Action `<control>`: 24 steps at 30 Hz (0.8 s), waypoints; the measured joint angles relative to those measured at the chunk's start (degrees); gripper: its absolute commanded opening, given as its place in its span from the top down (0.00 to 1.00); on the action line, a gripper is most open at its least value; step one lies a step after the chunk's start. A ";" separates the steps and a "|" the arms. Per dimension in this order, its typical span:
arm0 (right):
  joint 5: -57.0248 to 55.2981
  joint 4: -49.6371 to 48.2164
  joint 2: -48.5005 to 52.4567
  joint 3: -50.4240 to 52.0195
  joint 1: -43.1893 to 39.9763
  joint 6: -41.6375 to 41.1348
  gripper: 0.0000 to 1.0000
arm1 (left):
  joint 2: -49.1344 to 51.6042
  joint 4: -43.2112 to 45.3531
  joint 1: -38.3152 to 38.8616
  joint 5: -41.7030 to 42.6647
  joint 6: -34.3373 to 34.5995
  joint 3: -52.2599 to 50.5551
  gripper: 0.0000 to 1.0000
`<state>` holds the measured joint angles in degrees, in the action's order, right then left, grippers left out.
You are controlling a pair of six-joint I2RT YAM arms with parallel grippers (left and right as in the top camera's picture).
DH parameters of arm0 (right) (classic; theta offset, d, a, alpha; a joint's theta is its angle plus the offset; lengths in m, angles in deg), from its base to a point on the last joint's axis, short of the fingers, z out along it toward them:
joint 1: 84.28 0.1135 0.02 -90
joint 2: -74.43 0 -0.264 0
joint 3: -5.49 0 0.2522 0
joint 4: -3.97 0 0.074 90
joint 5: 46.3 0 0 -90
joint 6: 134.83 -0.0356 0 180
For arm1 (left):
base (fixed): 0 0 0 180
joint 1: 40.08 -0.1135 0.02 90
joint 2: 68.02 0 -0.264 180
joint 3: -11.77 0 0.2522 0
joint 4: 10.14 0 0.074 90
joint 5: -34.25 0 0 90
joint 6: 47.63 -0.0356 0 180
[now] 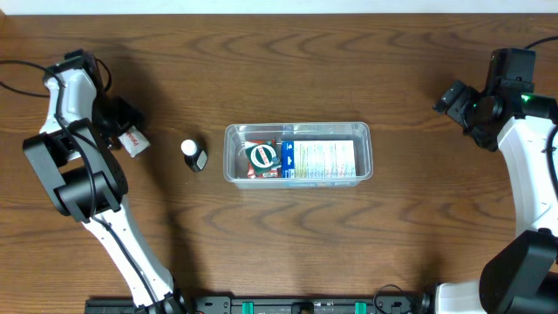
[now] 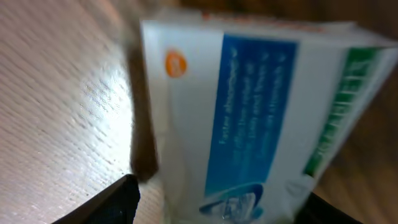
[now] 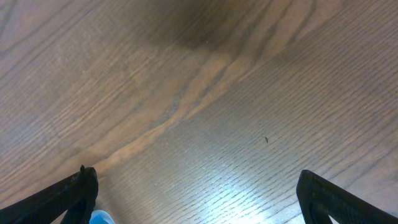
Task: Pack container
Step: 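Lift the white Panadol box and carry it toward the container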
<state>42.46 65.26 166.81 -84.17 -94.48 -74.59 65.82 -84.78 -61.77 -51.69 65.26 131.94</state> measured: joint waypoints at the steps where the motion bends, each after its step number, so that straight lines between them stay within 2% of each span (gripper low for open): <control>1: 0.00 0.02 0.00 0.00 0.00 0.00 0.01 | 0.00 0.00 0.00 0.04 0.11 0.00 0.36; 5: 0.00 0.00 0.00 0.00 0.00 0.00 0.01 | 0.00 0.15 0.00 0.00 1.07 0.00 0.55; 7: 0.00 0.00 0.00 0.00 0.00 0.00 0.01 | 0.00 0.20 0.02 -0.02 1.09 0.00 0.59; 15: 0.00 0.00 0.00 0.00 0.00 0.00 0.01 | 0.00 0.04 -0.15 2.21 1.14 0.04 0.59; 24: 0.00 0.00 0.00 0.00 0.00 0.00 0.01 | 0.00 -4.20 -0.15 16.06 -0.50 5.01 0.60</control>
<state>42.46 65.26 166.81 -84.17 -94.48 -74.59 65.82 -88.98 -61.92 -35.63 64.76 136.95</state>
